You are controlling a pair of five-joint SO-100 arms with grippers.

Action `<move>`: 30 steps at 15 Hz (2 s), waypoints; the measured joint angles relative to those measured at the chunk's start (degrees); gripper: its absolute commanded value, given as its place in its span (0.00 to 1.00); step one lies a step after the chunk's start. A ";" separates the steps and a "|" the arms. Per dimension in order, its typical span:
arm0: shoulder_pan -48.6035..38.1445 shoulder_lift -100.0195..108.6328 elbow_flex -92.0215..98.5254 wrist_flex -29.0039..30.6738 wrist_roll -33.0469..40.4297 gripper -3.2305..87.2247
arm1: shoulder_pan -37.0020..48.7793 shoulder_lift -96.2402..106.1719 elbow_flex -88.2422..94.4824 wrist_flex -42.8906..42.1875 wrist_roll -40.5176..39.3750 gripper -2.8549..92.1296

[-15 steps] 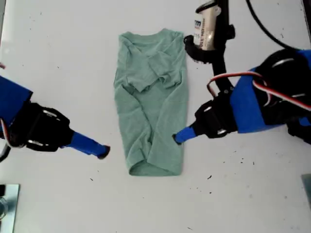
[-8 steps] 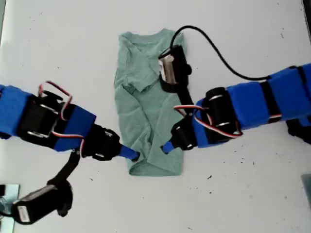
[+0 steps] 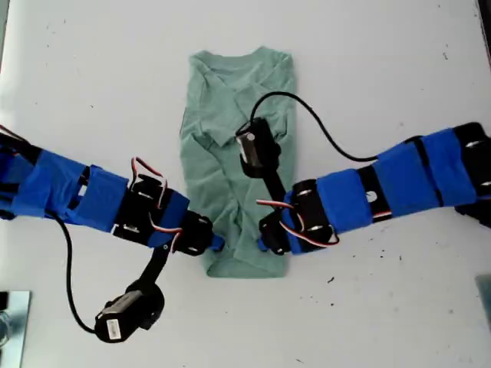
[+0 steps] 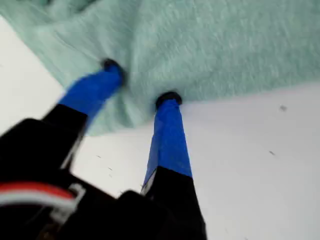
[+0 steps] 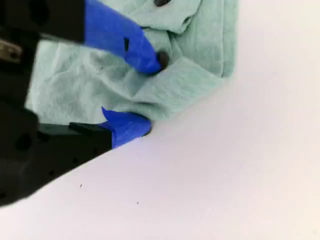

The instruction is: Fold t shirt

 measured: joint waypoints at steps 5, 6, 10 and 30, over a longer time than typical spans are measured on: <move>-0.09 1.32 -10.90 1.58 10.99 0.03 | -0.44 5.10 -5.45 4.39 -8.09 0.03; 0.88 2.55 -16.08 2.64 12.48 0.03 | -0.70 10.20 -5.54 4.31 -10.02 0.03; 4.75 10.02 -22.50 5.27 13.71 0.03 | -3.16 27.33 -2.81 2.46 -11.95 0.03; -36.83 109.60 61.96 7.56 14.33 0.23 | 54.05 118.74 78.13 -14.85 -23.29 0.24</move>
